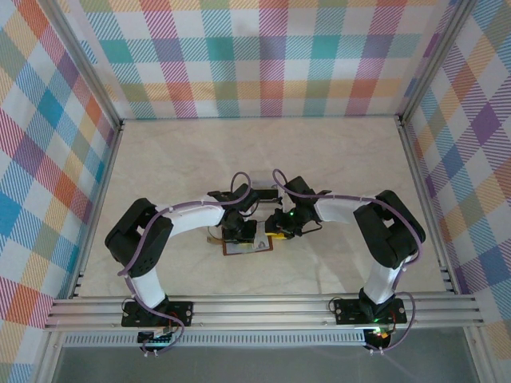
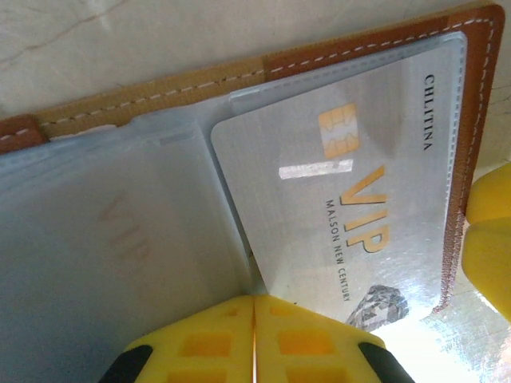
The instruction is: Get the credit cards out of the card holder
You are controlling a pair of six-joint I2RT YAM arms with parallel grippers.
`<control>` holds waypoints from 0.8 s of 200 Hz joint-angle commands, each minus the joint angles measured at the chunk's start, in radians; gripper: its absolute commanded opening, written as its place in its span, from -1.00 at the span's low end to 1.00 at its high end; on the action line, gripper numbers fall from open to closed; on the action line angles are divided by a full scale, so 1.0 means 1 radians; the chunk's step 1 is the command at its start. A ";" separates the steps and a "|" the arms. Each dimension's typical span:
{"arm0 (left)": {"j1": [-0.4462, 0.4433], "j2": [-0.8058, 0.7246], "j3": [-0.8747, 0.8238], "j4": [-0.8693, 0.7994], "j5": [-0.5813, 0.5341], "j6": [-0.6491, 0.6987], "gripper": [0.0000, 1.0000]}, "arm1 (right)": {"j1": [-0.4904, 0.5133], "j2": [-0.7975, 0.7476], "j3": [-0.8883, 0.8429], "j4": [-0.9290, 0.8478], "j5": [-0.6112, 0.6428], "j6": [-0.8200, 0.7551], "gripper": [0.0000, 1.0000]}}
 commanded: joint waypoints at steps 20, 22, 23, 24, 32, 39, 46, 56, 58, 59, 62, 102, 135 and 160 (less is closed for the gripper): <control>-0.010 0.025 0.013 -0.041 -0.020 0.011 -0.67 | 0.000 0.016 -0.008 0.021 -0.036 0.003 -0.34; -0.010 0.026 0.013 -0.042 -0.020 0.011 -0.67 | 0.000 0.017 -0.008 0.022 -0.037 0.003 -0.34; -0.009 0.026 0.013 -0.041 -0.020 0.011 -0.66 | 0.000 0.017 -0.008 0.023 -0.039 0.003 -0.34; -0.010 0.026 0.012 -0.041 -0.020 0.011 -0.66 | 0.000 0.017 -0.008 0.023 -0.039 0.003 -0.34; -0.009 0.025 0.012 -0.043 -0.019 0.011 -0.64 | -0.001 0.022 -0.007 0.027 -0.044 0.004 -0.34; -0.010 0.025 0.012 -0.043 -0.019 0.011 -0.62 | 0.000 0.023 -0.006 0.028 -0.046 0.004 -0.34; -0.010 0.026 0.011 -0.044 -0.019 0.011 -0.59 | -0.001 0.025 -0.006 0.031 -0.048 0.005 -0.34; -0.009 0.024 0.010 -0.044 -0.020 0.012 -0.57 | 0.000 0.025 -0.007 0.029 -0.051 0.005 -0.36; -0.010 0.023 0.010 -0.044 -0.019 0.013 -0.57 | 0.000 0.024 -0.007 0.030 -0.050 0.005 -0.36; -0.010 0.024 0.010 -0.044 -0.020 0.012 -0.57 | 0.000 0.023 -0.007 0.031 -0.050 0.005 -0.36; -0.010 0.023 0.010 -0.044 -0.019 0.012 -0.55 | 0.000 0.024 -0.008 0.031 -0.052 0.005 -0.36; -0.009 0.024 0.010 -0.043 -0.018 0.013 -0.40 | 0.000 0.014 -0.012 0.040 -0.064 0.006 -0.38; -0.011 0.018 0.008 -0.044 -0.020 0.015 -0.34 | 0.000 0.013 -0.014 0.035 -0.066 0.004 -0.40; -0.010 -0.018 0.005 -0.053 -0.046 0.007 -0.35 | 0.000 0.015 -0.013 0.027 -0.059 0.002 -0.40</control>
